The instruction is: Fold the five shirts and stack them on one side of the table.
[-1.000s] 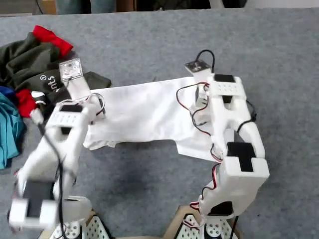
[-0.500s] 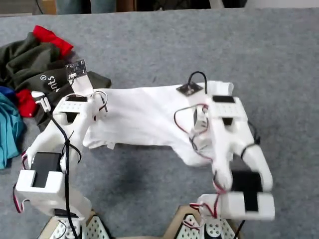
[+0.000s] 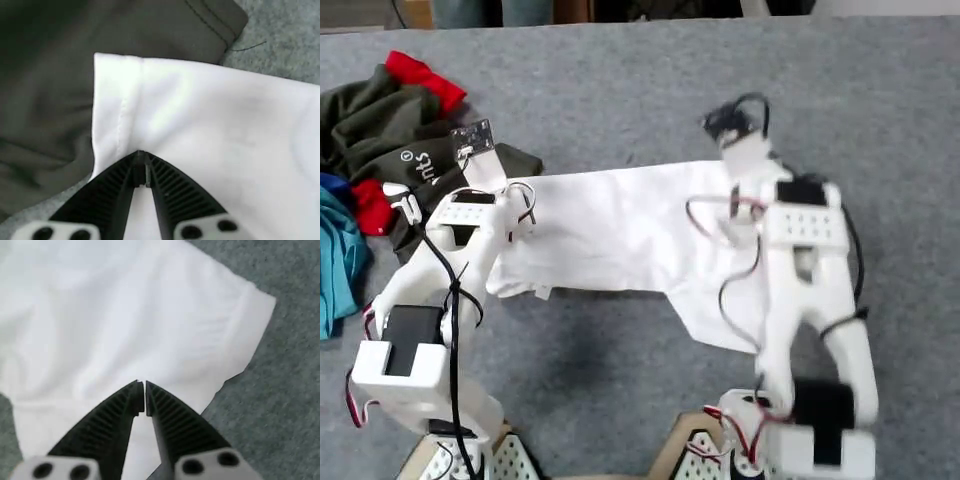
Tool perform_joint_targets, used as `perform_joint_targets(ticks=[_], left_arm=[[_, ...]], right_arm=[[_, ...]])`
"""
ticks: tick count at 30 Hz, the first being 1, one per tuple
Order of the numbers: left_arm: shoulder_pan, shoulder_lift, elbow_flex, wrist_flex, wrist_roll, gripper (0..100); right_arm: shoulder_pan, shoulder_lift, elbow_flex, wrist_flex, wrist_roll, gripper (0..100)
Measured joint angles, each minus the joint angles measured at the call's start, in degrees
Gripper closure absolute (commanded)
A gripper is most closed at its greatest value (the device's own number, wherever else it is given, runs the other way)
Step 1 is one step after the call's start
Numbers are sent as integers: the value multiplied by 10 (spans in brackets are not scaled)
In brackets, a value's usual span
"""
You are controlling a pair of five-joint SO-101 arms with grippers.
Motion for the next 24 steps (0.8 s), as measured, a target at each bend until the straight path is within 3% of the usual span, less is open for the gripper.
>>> perform_joint_targets(ticks=[8, 14, 20, 24], left_arm=[[0, 0, 0, 0, 1, 972], [-6, 0, 0, 0, 14, 972], [-13, 0, -1, 0, 37, 972], [-13, 0, -1, 0, 37, 972]], right_arm=[[5, 380, -378, 46, 0, 985], [25, 665, -731, 155, -20, 985], [28, 827, -1104, 329, -25, 985], [39, 827, -1157, 360, -25, 985]])
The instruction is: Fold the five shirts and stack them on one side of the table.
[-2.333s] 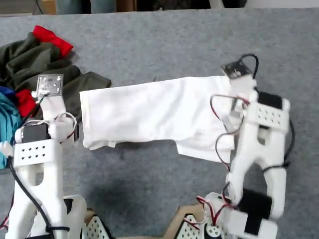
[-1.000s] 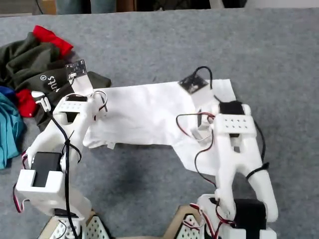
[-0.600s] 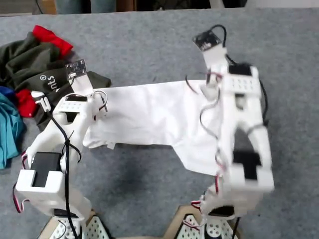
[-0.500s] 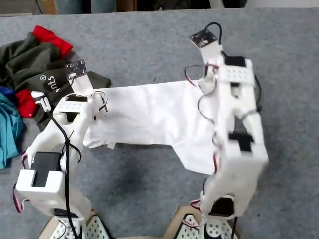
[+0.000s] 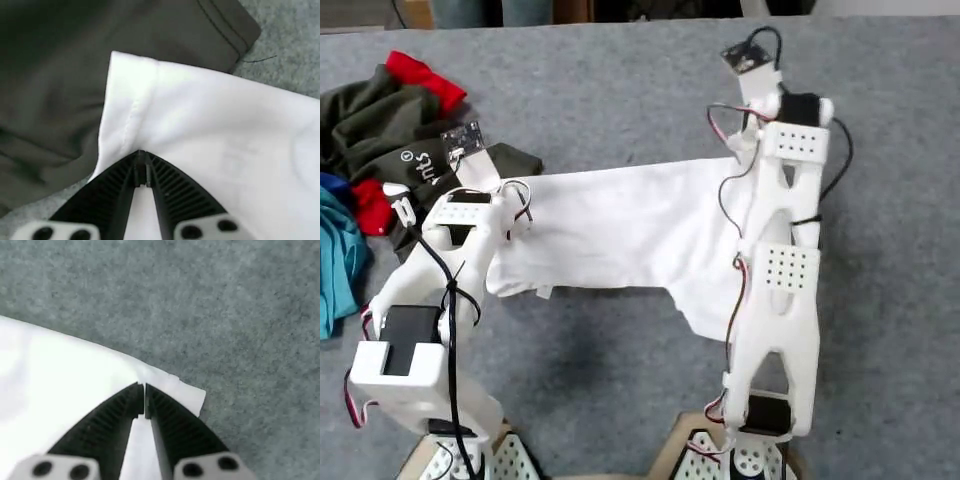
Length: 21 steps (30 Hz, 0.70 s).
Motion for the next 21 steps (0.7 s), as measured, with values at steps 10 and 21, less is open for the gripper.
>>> perform_joint_targets(ticks=[10, 21], left_arm=[[-6, -32, -5, 33, -58, 972], [-123, -105, -144, 48, -143, 815]], right_arm=[[16, -128, 4, 35, -2, 984], [15, -392, 295, 35, 28, 985]])
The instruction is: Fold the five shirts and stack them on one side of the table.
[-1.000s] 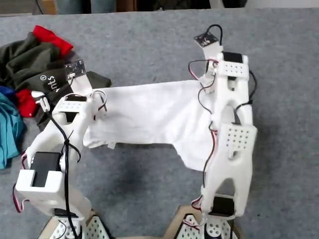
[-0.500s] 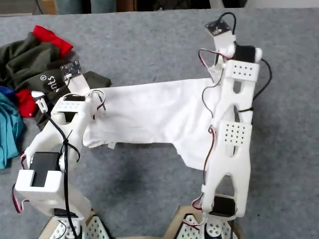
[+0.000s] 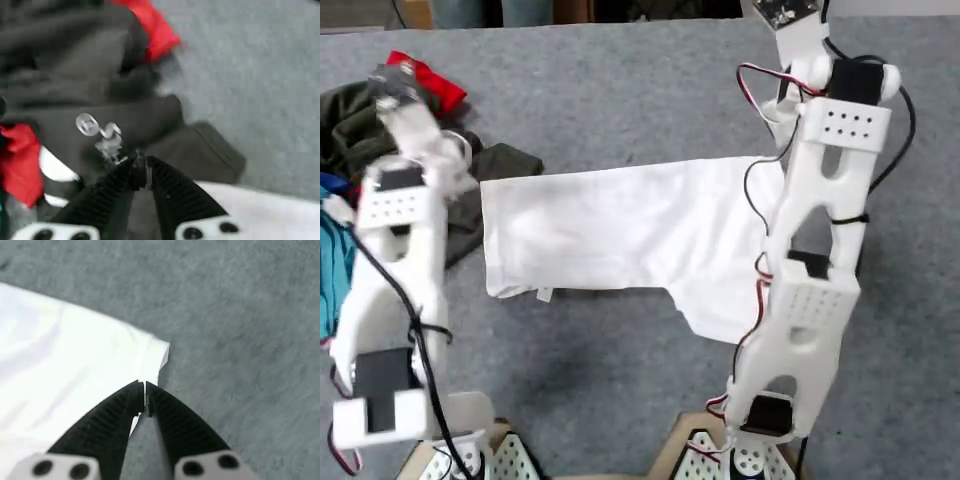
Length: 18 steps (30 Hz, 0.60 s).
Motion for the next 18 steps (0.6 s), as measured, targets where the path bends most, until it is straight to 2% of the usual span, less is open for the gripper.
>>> perform_joint_targets(ticks=[2, 5, 10, 12, 15, 18], left_arm=[[-13, 62, -63, 37, -8, 802], [-16, 193, -188, 142, -8, 800], [-26, 434, -477, 338, -12, 794], [-32, 524, -602, 414, -16, 843], [-43, 635, -789, 513, -16, 983], [-57, 719, -965, 580, -16, 976]], right_arm=[[0, -25, 39, -1, 0, 985], [0, -43, 73, -4, 0, 985], [0, -46, 81, -4, 0, 985], [0, -46, 81, -4, 0, 985], [0, -46, 81, -4, 0, 985], [0, -46, 81, -4, 0, 985]])
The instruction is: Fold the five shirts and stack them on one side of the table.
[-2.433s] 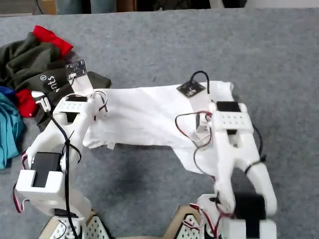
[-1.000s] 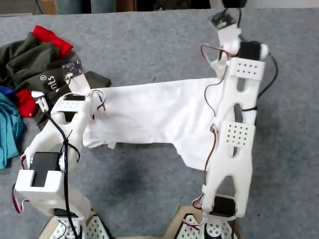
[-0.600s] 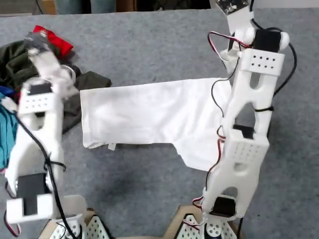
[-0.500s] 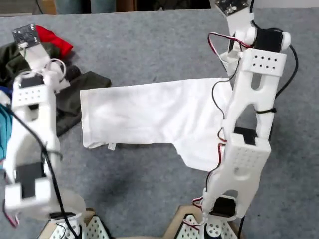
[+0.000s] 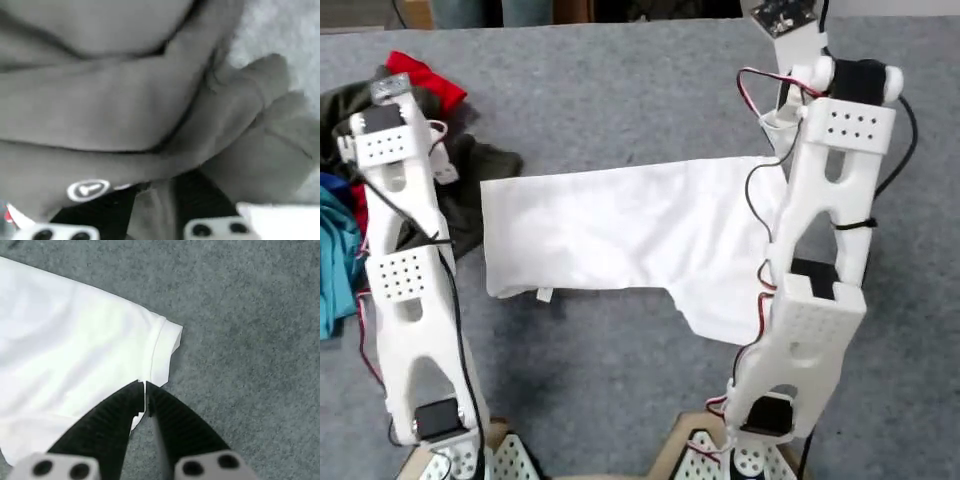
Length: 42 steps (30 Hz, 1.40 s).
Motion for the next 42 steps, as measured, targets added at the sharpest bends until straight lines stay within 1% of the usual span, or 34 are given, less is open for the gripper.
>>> perform_joint_targets(ticks=[2, 3, 8, 12, 14, 17, 18, 20, 24, 27, 30, 32, 34, 36, 40, 42], left_arm=[[-19, 25, -88, 14, 0, 970], [-33, 24, -103, 16, 0, 971], [-105, -48, -108, 25, 1, 971], [-161, -125, -109, 7, 17, 970], [-183, -148, -109, -1, 17, 930], [-191, -155, -111, 8, 17, 805], [-187, -155, -111, 16, 17, 790], [-181, -155, -111, 25, 19, 792], [-178, -164, -111, 27, 22, 816], [-178, -208, -111, 31, 22, 866], [-173, -274, -112, 31, 22, 904], [-156, -324, -102, 31, 4, 916], [-125, -380, -52, 31, -16, 917], [-93, -441, 33, 31, -25, 917], [-22, -585, 292, 28, -30, 916], [4, -664, 447, -4, -30, 912]], right_arm=[[0, 0, 0, 0, 0, 985], [0, 0, 0, 0, 0, 985], [0, 0, 0, 1, 0, 985], [8, 0, 0, 1, 0, 985], [11, 0, 2, 3, 0, 985], [11, -11, 10, 4, 18, 984], [11, -23, 18, 4, 33, 983], [11, -61, 38, 4, 65, 979], [11, -178, 131, 4, 161, 909], [11, -292, 250, 4, 246, 871], [11, -420, 394, 4, 331, 865], [11, -508, 501, 4, 382, 864], [11, -589, 605, 4, 421, 864], [10, -667, 710, -4, 450, 861], [10, -796, 894, -33, 484, 805], [10, -840, 966, -69, 487, 809]])
